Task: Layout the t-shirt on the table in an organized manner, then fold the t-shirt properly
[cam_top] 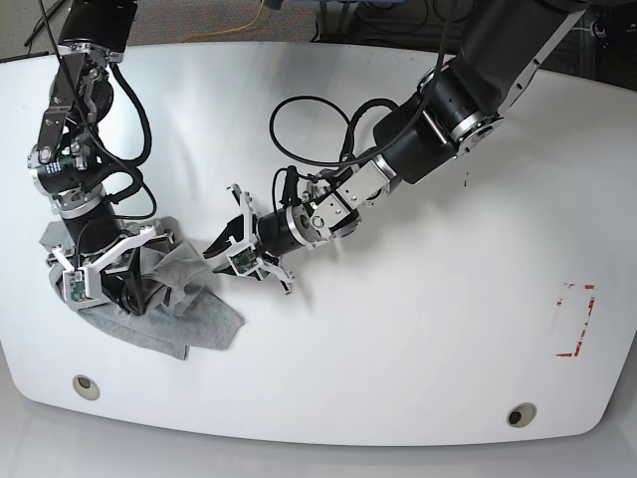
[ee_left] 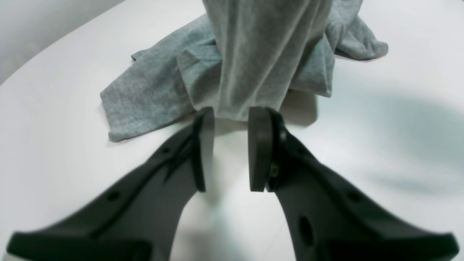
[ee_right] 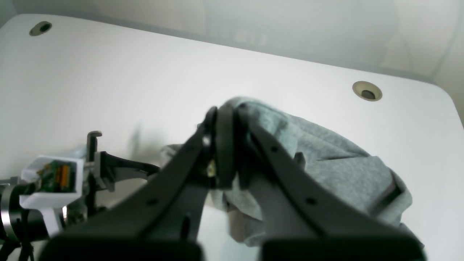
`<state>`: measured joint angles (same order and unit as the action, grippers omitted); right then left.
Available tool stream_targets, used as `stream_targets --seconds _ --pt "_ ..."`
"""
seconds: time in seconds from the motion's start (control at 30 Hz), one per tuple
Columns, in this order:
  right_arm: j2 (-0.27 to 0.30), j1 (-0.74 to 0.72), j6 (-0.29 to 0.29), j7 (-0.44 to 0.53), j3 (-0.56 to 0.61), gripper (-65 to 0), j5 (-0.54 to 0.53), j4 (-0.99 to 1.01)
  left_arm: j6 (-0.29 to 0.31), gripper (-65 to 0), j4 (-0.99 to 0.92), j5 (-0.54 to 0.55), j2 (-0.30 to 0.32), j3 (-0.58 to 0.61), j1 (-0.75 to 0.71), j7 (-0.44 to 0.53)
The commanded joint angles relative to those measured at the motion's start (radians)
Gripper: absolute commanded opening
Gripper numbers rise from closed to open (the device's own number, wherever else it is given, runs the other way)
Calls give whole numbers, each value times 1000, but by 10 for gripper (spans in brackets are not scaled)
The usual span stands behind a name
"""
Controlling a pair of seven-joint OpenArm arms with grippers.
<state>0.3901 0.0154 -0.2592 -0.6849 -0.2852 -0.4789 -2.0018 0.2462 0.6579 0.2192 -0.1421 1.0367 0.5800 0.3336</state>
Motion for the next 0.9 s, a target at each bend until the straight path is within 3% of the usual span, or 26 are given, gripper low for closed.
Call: stream_targets --seconds 0.0,0.2,0.3,0.47,0.87 --pt "11 -15 1 31 14 -650 -11 -18 -5 -489 15 12 -15 -5 33 31" --pt "-9 -15 2 31 30 -650 -11 -17 -6 -283 16 12 -15 -5 33 32" --pt "-9 -15 2 31 33 -650 -11 -17 -15 -210 16 12 -15 -5 33 32" --pt "-9 -15 2 31 40 -650 -11 -17 -55 -188 16 12 -15 -5 34 32" --pt "-24 -10 4 31 91 -650 -5 -15 -61 -188 89 10 -15 -6 34 61"
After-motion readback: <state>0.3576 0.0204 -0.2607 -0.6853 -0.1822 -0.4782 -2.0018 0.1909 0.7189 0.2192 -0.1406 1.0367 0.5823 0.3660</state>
